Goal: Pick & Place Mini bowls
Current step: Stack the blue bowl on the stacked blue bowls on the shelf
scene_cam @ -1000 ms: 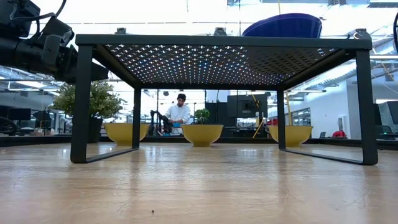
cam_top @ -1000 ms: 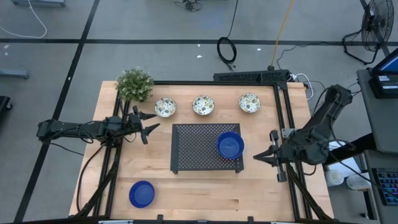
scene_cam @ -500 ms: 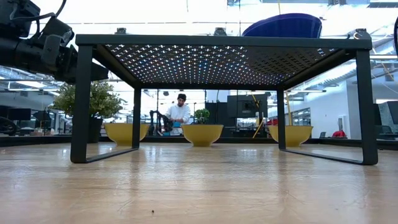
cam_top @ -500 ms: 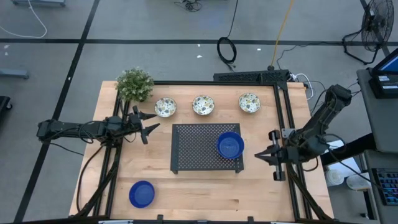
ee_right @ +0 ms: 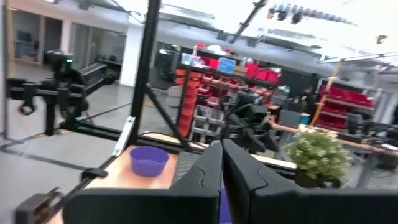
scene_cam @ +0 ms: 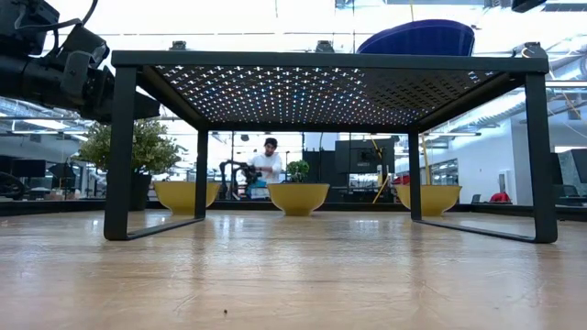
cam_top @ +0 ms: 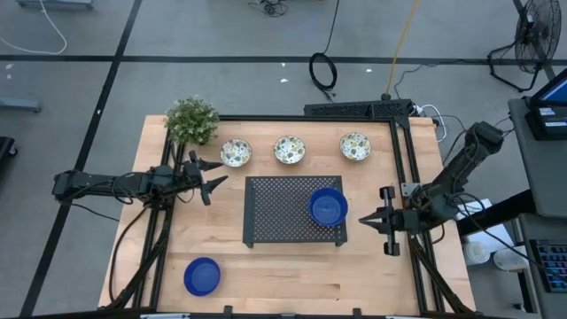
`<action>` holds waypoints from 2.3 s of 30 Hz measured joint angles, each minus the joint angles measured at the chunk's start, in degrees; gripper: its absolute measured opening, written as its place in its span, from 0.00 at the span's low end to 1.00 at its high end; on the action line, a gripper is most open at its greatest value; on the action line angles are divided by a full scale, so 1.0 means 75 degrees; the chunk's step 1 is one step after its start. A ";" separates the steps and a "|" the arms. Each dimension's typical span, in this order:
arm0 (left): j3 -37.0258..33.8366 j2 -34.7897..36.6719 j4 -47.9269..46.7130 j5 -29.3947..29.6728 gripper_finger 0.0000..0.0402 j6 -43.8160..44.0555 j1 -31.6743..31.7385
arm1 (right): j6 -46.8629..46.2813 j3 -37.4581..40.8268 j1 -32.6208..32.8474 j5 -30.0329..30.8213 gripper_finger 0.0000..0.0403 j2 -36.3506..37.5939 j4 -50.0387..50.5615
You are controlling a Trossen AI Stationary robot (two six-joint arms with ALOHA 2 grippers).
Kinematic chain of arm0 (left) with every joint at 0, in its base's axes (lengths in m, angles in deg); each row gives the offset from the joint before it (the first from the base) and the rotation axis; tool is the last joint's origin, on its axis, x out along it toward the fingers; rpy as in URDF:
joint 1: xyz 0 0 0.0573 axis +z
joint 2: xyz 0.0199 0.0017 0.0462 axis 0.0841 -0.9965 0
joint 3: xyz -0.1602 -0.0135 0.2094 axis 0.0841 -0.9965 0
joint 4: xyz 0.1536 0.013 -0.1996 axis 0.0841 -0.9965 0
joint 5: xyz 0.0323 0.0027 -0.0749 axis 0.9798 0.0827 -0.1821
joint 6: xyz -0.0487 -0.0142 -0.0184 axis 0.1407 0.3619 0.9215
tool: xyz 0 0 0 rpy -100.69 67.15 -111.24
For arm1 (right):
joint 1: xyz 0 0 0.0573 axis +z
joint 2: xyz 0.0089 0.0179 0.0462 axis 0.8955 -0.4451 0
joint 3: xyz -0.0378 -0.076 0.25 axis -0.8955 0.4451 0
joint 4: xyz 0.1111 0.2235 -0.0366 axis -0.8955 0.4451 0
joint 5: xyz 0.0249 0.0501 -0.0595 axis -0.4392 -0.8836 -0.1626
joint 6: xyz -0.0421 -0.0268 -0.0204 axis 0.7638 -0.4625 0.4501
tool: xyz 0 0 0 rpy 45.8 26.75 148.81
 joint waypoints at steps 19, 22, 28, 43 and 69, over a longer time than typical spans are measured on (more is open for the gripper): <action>0.0000 -0.0002 0.0002 0.0001 0.57 0.0000 0.0000 | 0.1114 0.0107 -0.1631 -0.0055 0.00 -0.0001 -0.0621; 0.0000 -0.0002 0.0000 0.0000 0.57 0.0000 0.0002 | 0.1549 0.0110 -0.1719 -0.0087 0.00 -0.0004 -0.1102; 0.0000 -0.0002 0.0002 -0.0001 0.57 0.0000 0.0000 | 0.1107 0.0108 -0.1591 -0.0796 0.00 0.0006 -0.1726; -0.0003 -0.0001 0.1197 -0.0811 0.57 0.0728 0.0002 | 0.3157 0.0109 -0.1516 -0.2804 0.00 0.0006 -0.2344; 0.5610 -0.4242 -0.6623 -0.3010 0.57 0.8268 -0.2584 | 0.3519 0.0107 -0.1723 -0.2800 0.00 0.0006 -0.2504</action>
